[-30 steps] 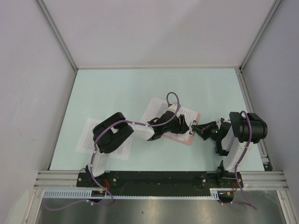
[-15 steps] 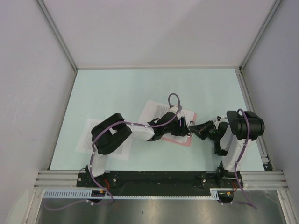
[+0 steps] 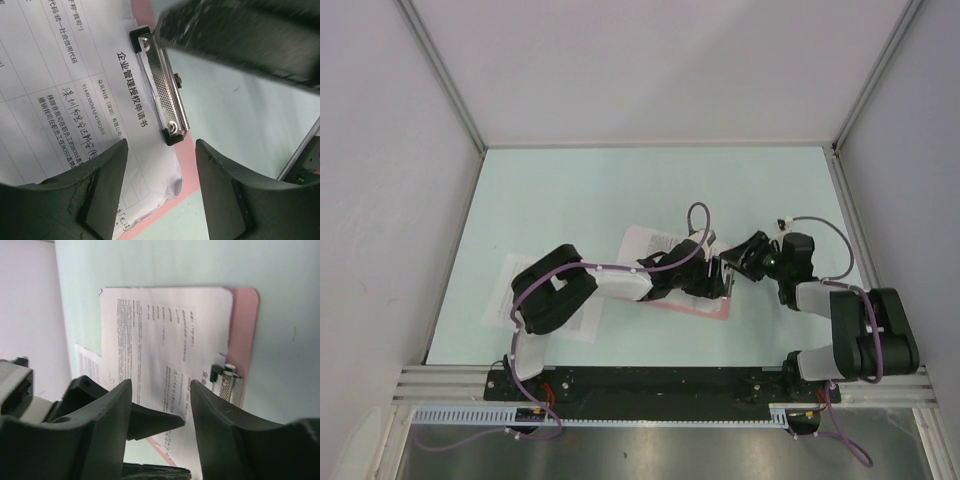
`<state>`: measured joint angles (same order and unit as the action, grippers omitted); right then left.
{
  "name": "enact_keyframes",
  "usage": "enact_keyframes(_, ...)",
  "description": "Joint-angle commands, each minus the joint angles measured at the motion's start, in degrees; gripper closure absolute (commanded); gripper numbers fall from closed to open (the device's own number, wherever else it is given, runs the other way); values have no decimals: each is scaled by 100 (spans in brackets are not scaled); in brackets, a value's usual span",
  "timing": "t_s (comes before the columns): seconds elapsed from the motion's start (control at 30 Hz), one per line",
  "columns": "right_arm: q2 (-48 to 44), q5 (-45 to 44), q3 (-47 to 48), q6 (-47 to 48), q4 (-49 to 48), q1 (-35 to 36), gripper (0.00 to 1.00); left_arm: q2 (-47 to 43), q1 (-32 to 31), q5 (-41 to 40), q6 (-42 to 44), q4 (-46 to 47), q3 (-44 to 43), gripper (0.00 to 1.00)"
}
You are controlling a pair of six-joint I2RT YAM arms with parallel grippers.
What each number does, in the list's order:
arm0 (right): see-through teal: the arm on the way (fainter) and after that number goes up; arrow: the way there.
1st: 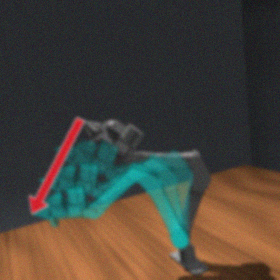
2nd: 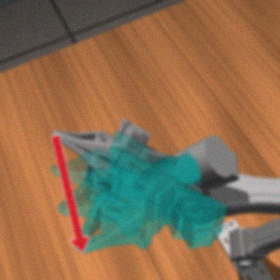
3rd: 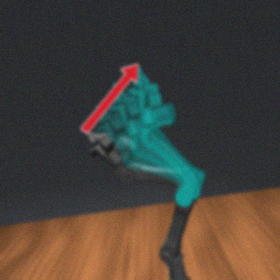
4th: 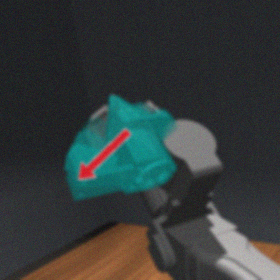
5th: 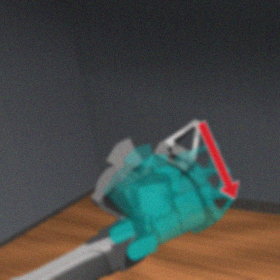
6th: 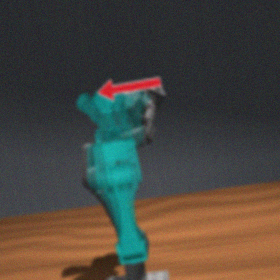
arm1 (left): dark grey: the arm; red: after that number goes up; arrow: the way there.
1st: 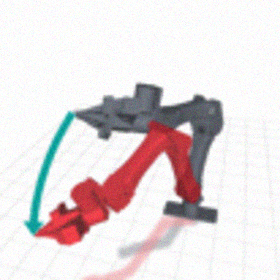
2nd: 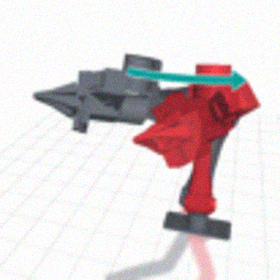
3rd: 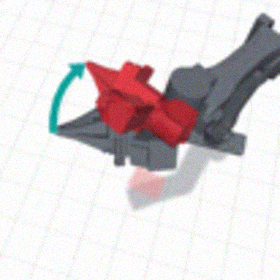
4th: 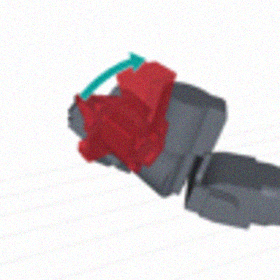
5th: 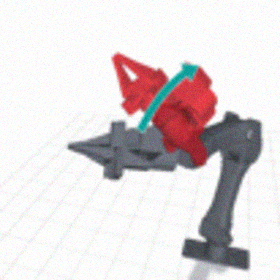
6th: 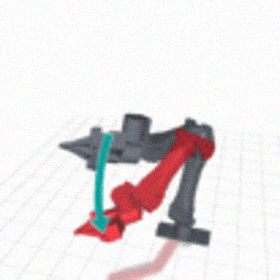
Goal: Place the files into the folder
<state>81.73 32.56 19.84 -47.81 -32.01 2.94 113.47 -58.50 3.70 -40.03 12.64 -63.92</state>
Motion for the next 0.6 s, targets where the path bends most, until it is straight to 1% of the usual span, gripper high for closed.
enact_keyframes(0.0, -649, -768, 678, 1176, 2635, 145, 43, -158, -65, 271, 232, -1228, -164, 35)
enact_keyframes(0.07, -955, -812, 784, 1283, 2944, 163, 44, -481, -56, 297, 259, -1229, -217, 34)
enact_keyframes(0.1, -1079, -830, 820, 1344, 3085, 172, 43, -588, -30, 332, 285, -1377, -226, 33)
enact_keyframes(0.13, -1263, -960, 872, 1493, 3496, 189, 43, -746, -12, 333, 320, -1405, -226, 33)
enact_keyframes(0.17, -1570, -1066, 1030, 1581, 3691, 242, 43, -1017, 5, 350, 347, -1509, -226, 32)
enact_keyframes(0.2, -1738, -1285, 1127, 1678, 4128, 268, 42, -1185, 66, 315, 373, -1580, -217, 30)
enact_keyframes(0.23, -1844, -1409, 1241, 1914, 4367, 295, 41, -1326, 93, 254, 373, -1677, -200, 29)
enact_keyframes(0.27, -1984, -1549, 1451, 2012, 4596, 304, 41, -1458, 137, 175, 373, -1930, -182, 28)
enact_keyframes(0.3, -2021, -1820, 1549, 2117, 5033, 338, 40, -1738, 242, 105, 391, -2063, -147, 27)
enact_keyframes(0.37, -2030, -2042, 1759, 2267, 5388, 382, 40, -1968, 374, -185, 434, -2422, 28, 26)
enact_keyframes(0.4, -2021, -2339, 1804, 2268, 5711, 470, 40, -2074, 505, -282, 487, -2564, 81, 26)
enact_keyframes(0.47, -2021, -2735, 1927, 2066, 5986, 663, 40, -2014, 672, -563, 592, -2949, 160, 27)
enact_keyframes(0.5, -2056, -3076, 1954, 1952, 6196, 864, 41, -1822, 717, -590, 671, -3074, 161, 27)
enact_keyframes(0.57, -2091, -3229, 2024, 1628, 6347, 1041, 41, -1619, 726, -459, 716, -3119, 178, 29)
